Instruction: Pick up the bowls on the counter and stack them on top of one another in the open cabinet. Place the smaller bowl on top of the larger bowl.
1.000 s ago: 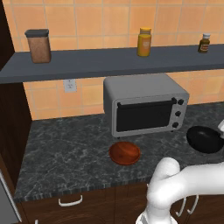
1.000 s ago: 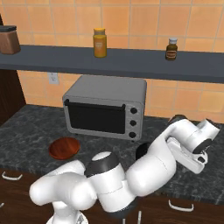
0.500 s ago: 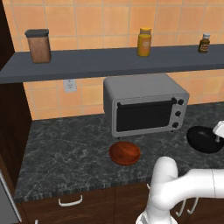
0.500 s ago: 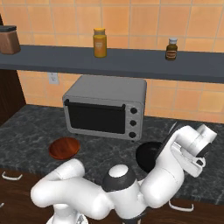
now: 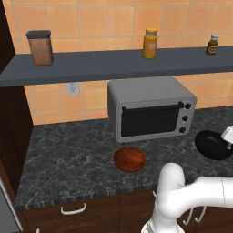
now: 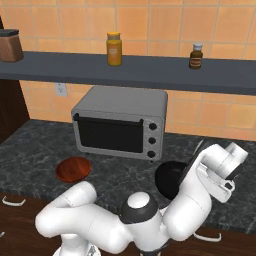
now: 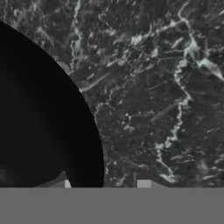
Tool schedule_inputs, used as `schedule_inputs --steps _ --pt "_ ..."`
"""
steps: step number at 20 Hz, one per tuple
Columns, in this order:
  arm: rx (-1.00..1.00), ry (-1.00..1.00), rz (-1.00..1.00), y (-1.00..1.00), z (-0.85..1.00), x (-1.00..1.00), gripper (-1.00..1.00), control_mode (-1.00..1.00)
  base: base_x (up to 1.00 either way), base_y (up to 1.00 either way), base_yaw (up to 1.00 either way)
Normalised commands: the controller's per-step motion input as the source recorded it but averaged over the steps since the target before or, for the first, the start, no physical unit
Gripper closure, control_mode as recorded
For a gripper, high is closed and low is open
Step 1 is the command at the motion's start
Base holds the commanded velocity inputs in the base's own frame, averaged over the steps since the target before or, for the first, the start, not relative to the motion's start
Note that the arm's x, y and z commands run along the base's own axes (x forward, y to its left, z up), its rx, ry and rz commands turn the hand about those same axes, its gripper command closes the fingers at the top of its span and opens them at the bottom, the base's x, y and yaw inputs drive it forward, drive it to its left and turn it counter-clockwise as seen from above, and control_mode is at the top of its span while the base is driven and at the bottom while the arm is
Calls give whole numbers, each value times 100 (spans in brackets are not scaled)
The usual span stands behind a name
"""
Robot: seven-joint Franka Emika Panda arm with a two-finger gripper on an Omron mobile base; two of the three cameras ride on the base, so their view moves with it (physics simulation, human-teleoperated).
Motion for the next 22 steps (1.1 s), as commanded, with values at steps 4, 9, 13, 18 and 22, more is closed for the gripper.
schedule_inputs --steps 4,9,13,18,22 --pt "0 0 -1 2 0 -2 100 -100 0 0 0" --pt "0 -8 -6 14 39 -42 100 -100 0 0 0" --pt "0 -6 -13 35 68 -59 100 -100 0 0 0" --pt "0 -2 -13 59 70 -33 100 -100 0 0 0" --pt "0 0 -16 78 67 -24 100 -100 0 0 0"
